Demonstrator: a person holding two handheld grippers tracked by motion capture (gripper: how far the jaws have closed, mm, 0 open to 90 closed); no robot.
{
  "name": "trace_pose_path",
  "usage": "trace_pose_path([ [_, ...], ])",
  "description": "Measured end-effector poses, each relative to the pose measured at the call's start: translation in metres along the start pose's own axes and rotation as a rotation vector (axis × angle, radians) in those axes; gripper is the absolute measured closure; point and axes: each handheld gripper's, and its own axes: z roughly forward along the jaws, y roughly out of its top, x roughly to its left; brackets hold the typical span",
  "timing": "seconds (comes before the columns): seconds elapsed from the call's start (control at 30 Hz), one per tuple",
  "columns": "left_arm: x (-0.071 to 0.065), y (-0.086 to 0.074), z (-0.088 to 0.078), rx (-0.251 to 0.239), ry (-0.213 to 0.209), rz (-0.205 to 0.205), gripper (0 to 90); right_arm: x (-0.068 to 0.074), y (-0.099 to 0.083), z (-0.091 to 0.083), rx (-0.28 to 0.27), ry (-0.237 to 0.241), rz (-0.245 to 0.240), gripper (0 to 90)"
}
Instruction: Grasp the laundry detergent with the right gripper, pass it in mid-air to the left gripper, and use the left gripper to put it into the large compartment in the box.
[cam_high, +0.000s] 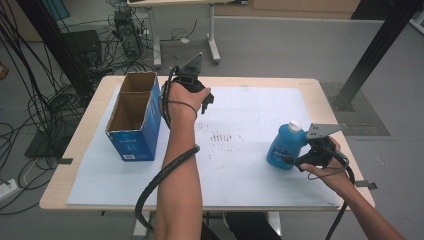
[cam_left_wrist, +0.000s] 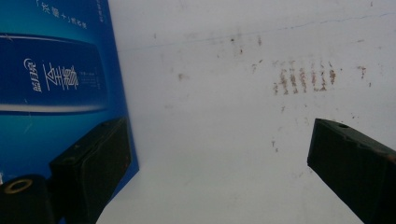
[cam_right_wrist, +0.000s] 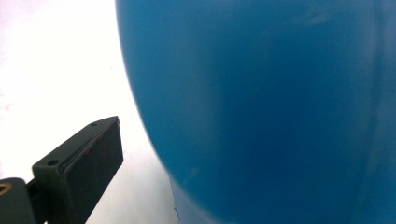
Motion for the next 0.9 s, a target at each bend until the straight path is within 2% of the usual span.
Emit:
trace_pose_path([
  [0.9,0.0012,-0.0003,0.0,0.002,0.001,-0.003,7.1,0.0006,0.0004,0.0033,-0.004,0.004,0.004,2.4],
])
